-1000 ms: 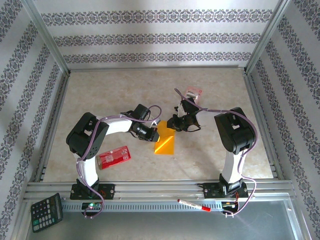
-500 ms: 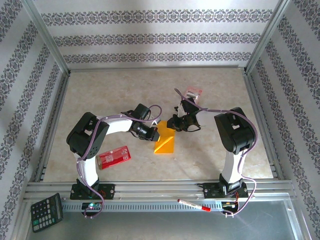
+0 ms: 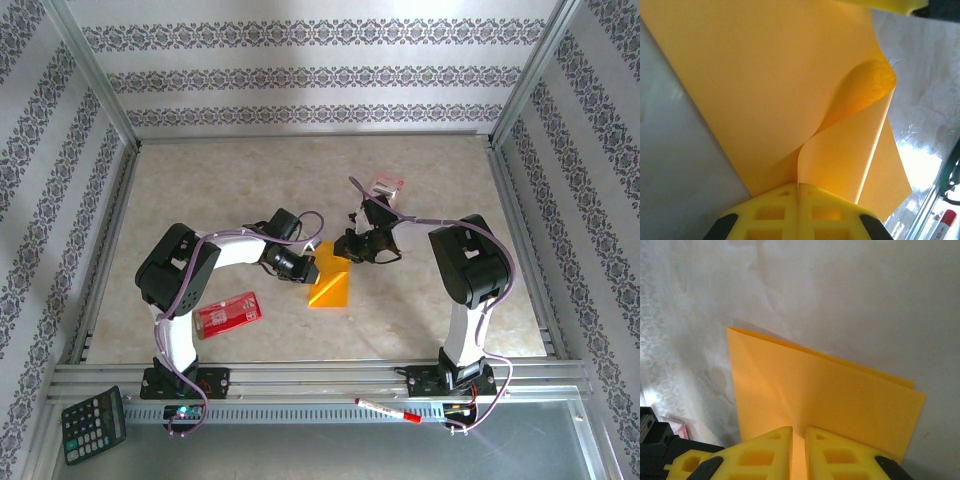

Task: Fold a paper plane with a square sheet of paper (pick it up from the middle)
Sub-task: Fold the triangle a second time at the center of the table.

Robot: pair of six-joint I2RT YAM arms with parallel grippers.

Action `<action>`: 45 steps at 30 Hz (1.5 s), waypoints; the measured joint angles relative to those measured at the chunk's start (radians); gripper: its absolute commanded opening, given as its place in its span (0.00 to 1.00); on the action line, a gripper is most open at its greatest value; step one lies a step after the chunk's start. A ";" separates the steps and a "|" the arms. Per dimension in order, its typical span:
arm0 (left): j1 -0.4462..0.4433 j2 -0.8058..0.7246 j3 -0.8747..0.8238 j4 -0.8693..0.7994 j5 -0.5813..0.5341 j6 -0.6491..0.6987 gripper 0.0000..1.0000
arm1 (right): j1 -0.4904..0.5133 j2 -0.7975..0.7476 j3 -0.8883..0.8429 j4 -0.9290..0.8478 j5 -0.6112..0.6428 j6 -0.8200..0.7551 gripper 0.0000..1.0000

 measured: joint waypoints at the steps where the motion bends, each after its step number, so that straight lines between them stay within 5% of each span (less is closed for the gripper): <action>1: 0.000 0.000 0.000 0.000 0.000 0.000 0.00 | 0.000 0.000 0.000 0.000 0.000 0.000 0.16; 20: 0.000 -0.010 -0.021 0.020 -0.008 0.000 0.00 | -0.011 -0.019 0.012 -0.047 -0.013 0.000 0.22; 28: 0.000 -0.013 -0.029 0.031 -0.008 0.000 0.00 | -0.021 -0.267 -0.101 -0.040 -0.016 0.045 0.20; 35: 0.000 -0.014 -0.032 0.034 -0.008 0.000 0.00 | 0.188 -0.421 -0.336 0.089 0.016 0.193 0.08; 45: 0.000 -0.014 -0.032 0.034 -0.008 0.001 0.00 | 0.427 -0.359 -0.397 0.289 0.141 0.317 0.03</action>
